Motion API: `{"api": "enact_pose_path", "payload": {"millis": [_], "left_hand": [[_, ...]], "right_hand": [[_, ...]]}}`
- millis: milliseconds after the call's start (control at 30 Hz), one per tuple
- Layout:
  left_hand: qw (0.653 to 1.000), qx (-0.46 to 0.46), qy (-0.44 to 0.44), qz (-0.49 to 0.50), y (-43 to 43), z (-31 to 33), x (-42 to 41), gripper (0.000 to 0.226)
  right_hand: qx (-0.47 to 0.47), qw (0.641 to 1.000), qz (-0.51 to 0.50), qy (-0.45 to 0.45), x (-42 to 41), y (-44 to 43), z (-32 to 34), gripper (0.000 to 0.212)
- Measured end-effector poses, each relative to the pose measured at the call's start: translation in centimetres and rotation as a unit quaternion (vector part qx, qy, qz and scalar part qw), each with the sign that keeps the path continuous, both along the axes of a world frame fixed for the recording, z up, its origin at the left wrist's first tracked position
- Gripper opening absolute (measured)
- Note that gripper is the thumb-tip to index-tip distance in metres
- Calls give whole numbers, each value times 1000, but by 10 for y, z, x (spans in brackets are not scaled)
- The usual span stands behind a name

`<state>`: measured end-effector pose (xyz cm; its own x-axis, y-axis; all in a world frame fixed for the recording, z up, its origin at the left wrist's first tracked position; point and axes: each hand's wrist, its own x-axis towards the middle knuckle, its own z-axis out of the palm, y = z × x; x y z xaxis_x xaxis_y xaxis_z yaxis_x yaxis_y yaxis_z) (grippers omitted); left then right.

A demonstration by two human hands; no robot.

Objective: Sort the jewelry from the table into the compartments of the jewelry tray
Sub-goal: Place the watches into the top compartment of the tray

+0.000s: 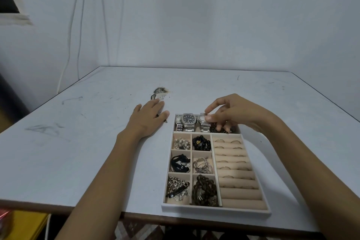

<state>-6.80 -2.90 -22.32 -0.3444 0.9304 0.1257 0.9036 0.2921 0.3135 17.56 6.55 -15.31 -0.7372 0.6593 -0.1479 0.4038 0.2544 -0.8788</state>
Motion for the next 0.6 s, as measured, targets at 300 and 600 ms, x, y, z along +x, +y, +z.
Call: {"api": "enact_pose_path", "payload": {"millis": [300, 600], "left_hand": [[1000, -1, 3, -1, 0, 0, 0, 52], [1000, -3, 6, -2, 0, 0, 0, 52]], "right_hand": [[-18, 1000, 4, 11, -3, 1, -5, 34], [-18, 1000, -9, 19, -6, -2, -6, 24]]}}
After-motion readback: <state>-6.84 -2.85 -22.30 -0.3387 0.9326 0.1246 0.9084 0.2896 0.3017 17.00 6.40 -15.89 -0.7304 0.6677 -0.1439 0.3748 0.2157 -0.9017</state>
